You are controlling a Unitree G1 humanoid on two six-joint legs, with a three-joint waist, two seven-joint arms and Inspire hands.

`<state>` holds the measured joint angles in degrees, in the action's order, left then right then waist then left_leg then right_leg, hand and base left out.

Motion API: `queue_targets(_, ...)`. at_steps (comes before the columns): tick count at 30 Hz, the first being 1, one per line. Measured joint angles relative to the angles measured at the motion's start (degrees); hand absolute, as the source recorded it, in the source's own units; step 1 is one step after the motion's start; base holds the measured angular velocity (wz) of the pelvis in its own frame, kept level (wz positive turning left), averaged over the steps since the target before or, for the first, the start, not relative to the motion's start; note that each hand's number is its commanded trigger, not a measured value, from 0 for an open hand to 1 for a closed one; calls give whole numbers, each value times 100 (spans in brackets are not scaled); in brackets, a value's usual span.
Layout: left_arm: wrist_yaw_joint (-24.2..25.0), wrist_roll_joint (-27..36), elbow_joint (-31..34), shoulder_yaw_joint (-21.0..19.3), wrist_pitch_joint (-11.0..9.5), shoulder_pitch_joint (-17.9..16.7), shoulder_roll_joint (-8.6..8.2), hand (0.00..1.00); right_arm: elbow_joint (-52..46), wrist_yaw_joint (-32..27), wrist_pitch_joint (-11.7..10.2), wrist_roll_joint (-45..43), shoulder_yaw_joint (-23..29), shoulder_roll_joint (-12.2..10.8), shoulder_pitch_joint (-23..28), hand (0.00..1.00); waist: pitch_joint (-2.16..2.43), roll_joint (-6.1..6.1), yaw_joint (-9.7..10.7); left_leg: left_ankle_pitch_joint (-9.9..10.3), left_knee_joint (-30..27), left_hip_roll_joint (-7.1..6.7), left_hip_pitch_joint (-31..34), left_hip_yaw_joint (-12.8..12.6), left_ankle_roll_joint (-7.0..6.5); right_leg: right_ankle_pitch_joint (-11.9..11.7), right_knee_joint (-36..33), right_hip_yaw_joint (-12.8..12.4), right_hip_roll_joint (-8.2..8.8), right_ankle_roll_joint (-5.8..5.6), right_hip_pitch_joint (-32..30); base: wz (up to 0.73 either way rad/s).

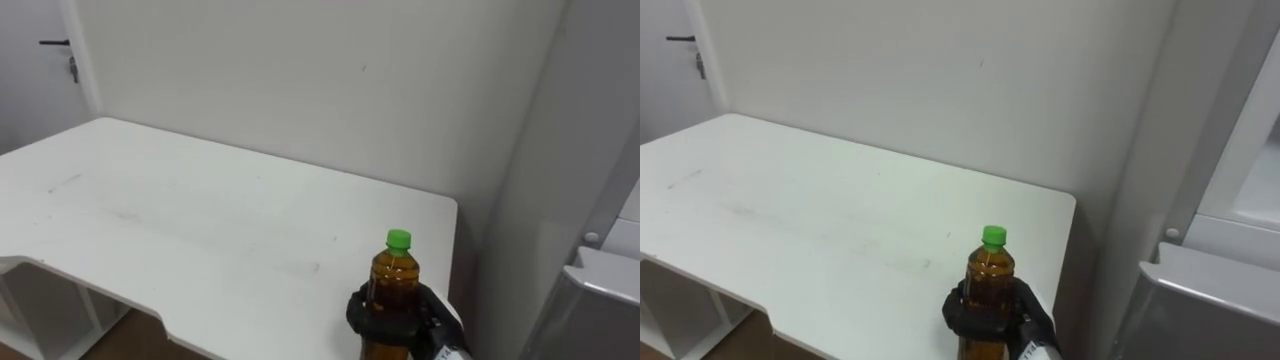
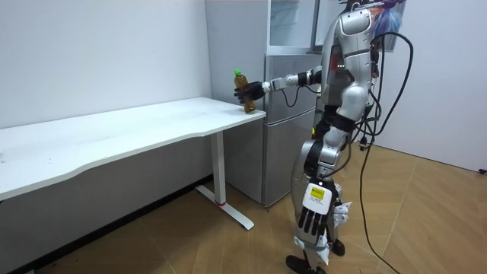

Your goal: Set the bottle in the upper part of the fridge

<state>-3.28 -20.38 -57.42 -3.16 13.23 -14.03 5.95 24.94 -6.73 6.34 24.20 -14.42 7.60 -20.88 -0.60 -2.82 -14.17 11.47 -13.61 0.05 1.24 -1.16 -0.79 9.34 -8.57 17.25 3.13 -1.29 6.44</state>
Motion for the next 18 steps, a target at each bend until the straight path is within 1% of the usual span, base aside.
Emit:
queue_targets(3,-8,6,0,10,10,-7,-20,0,-126,1,18,1,-18,18,1,100,12,14,5,-12,-21,0,12,-33,2,0,-2,-12,6,0,-57,-5)
queue_targets(5,-29,5,0,11,13,-17,-28,0,-168,3,18,1,-18,32,0,100,27,34,27,-12,-14,0,10,-37,2,0,-3,-9,7,0,-58,0)
queue_targets(7,-78,11,-14,5,10,-14,-35,0,-308,17,62,-55,-21,116,2,100,42,64,47,-13,-17,-2,5,-42,1,0,-3,6,13,0,-54,0)
queue_targets(10,-110,8,-47,-4,14,-20,-38,0,-641,135,108,-293,-20,164,2,100,54,110,109,-14,-18,-5,-22,-42,1,0,-3,4,17,0,-33,0)
queue_targets(13,-114,9,-62,-3,4,0,-56,0,-994,280,109,-411,-20,182,15,100,41,175,163,-14,11,-3,-141,-59,0,0,-1,-8,21,0,52,-5)
queue_targets(15,-122,13,-62,-3,-18,57,-48,0,-1253,328,110,-414,-21,200,71,100,39,183,160,-14,31,4,-154,-54,1,1,-1,-27,13,-1,57,0)
queue_targets(18,-131,5,-60,-1,-89,72,-51,0,-1685,498,110,-450,-26,206,207,100,45,172,242,-15,88,5,-154,-63,5,0,-2,-45,5,-1,58,0)
